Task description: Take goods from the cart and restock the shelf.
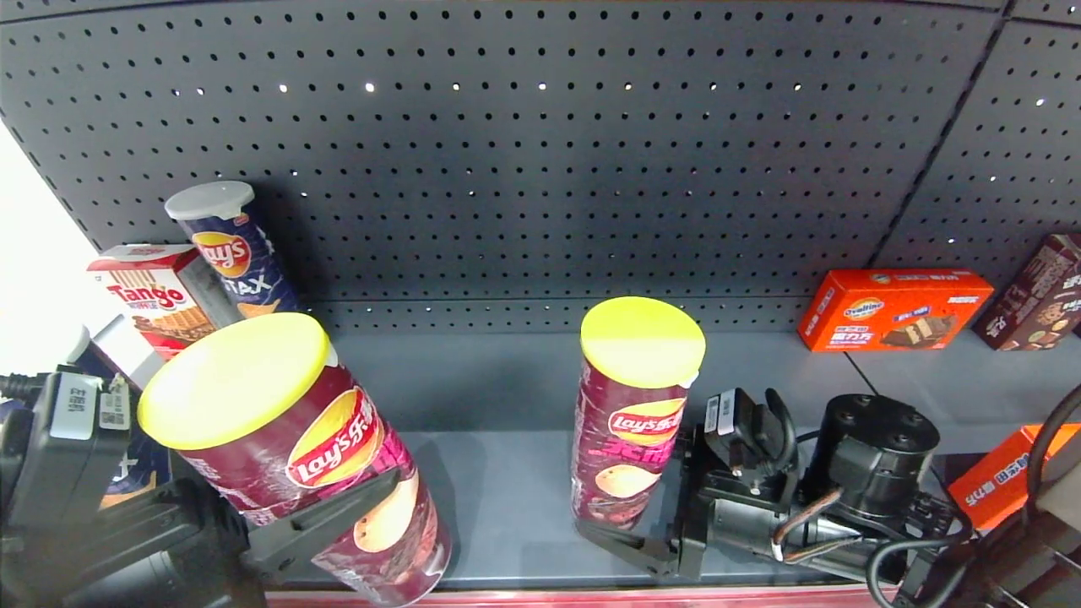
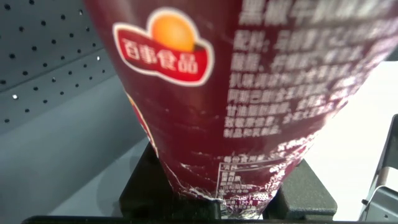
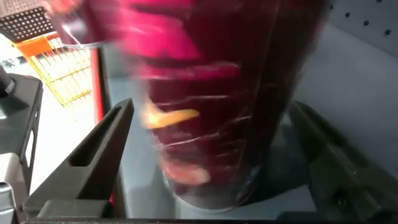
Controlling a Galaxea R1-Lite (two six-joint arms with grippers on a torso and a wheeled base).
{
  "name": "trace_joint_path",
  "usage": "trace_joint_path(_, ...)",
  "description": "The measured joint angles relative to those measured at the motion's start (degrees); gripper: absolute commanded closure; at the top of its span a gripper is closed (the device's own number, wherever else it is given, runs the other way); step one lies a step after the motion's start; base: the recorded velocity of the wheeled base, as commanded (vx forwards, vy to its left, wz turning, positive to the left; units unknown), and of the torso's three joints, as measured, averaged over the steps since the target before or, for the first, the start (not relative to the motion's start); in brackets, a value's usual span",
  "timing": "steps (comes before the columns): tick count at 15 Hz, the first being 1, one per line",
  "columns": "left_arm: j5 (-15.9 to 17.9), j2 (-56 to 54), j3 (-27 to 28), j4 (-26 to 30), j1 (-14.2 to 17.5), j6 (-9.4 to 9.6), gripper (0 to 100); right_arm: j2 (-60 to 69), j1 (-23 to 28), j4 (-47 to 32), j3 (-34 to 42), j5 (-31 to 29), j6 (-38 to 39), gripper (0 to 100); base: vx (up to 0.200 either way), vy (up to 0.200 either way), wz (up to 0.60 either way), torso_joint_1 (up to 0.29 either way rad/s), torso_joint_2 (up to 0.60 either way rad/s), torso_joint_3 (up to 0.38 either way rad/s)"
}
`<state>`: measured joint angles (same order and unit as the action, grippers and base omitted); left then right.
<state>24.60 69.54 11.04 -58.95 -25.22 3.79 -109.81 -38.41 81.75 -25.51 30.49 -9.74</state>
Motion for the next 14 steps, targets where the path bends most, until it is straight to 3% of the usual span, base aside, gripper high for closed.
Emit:
trace_joint_path(8,0.17,0.15,-0.39,0.0,-0.07,0.0,100,8.46,1.26,0.11,3.91,-1.38,-0.05,0,0.0,0.0,0.0,0.0,0.0,0.0)
trace_joint_path(14,0.09,0.12,-0.77,-0.05,-0.11,0.06,100,21.07,3.63,-0.05,14.75,-1.73,-0.16,0,0.0,0.0,0.0,0.0,0.0,0.0)
